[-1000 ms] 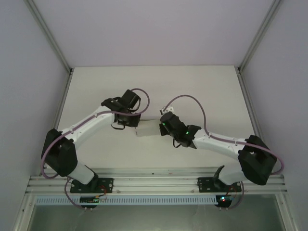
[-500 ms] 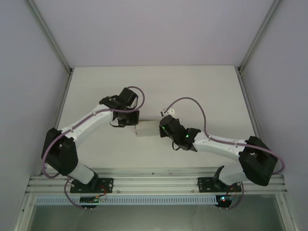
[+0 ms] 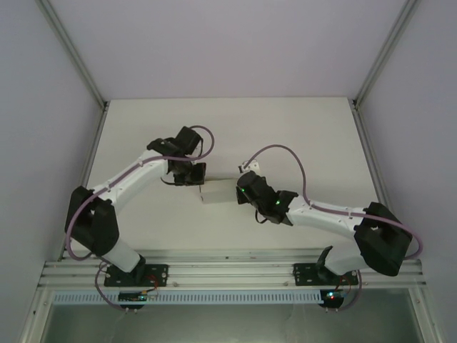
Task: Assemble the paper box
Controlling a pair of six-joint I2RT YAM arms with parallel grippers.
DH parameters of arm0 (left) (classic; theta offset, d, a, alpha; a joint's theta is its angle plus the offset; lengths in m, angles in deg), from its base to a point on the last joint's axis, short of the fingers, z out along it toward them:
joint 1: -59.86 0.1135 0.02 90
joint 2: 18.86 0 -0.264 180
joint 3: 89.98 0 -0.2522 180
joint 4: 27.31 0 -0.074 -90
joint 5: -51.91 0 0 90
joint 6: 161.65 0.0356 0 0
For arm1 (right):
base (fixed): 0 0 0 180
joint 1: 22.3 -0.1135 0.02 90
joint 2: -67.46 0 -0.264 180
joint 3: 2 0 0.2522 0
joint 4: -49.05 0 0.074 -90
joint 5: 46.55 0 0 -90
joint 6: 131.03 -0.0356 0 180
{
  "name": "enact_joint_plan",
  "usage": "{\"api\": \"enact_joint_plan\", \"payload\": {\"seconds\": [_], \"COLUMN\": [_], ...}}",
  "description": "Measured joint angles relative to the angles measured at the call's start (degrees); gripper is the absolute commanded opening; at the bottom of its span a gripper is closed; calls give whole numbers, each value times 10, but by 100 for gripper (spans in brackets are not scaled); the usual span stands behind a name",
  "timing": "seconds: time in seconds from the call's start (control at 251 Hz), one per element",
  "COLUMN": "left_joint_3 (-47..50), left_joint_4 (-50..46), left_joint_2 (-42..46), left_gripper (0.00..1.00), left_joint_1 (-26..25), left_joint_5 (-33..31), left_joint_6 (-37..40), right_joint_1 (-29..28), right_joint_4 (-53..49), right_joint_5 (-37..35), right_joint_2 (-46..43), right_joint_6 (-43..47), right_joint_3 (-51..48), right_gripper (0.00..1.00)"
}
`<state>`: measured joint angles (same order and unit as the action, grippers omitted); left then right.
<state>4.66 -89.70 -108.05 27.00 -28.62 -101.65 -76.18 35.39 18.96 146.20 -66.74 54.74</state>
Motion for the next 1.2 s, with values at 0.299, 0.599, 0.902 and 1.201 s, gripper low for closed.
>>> {"api": "enact_joint_plan", "payload": {"seconds": [0.299, 0.599, 0.902, 1.201], "left_joint_3": [145, 188, 189, 183], "left_joint_4": [166, 251, 261, 231], "left_joint_2": [79, 96, 91, 89], "left_gripper": [2, 3, 10, 59], "left_joint_1": [-71, -117, -134, -138], "left_joint_5": [-139, -222, -252, -273], "left_joint_6": [-3, -17, -15, 17], "right_joint_1": [1, 34, 136, 152], "right_joint_4": [62, 7, 0, 18], "right_joint_5": [6, 144, 201, 235], "right_joint_2": [-4, -79, -62, -9], "right_joint_6": [9, 6, -46, -89], "right_joint_3": [-37, -42, -20, -11], "right_gripper": [15, 91, 80, 65]}}
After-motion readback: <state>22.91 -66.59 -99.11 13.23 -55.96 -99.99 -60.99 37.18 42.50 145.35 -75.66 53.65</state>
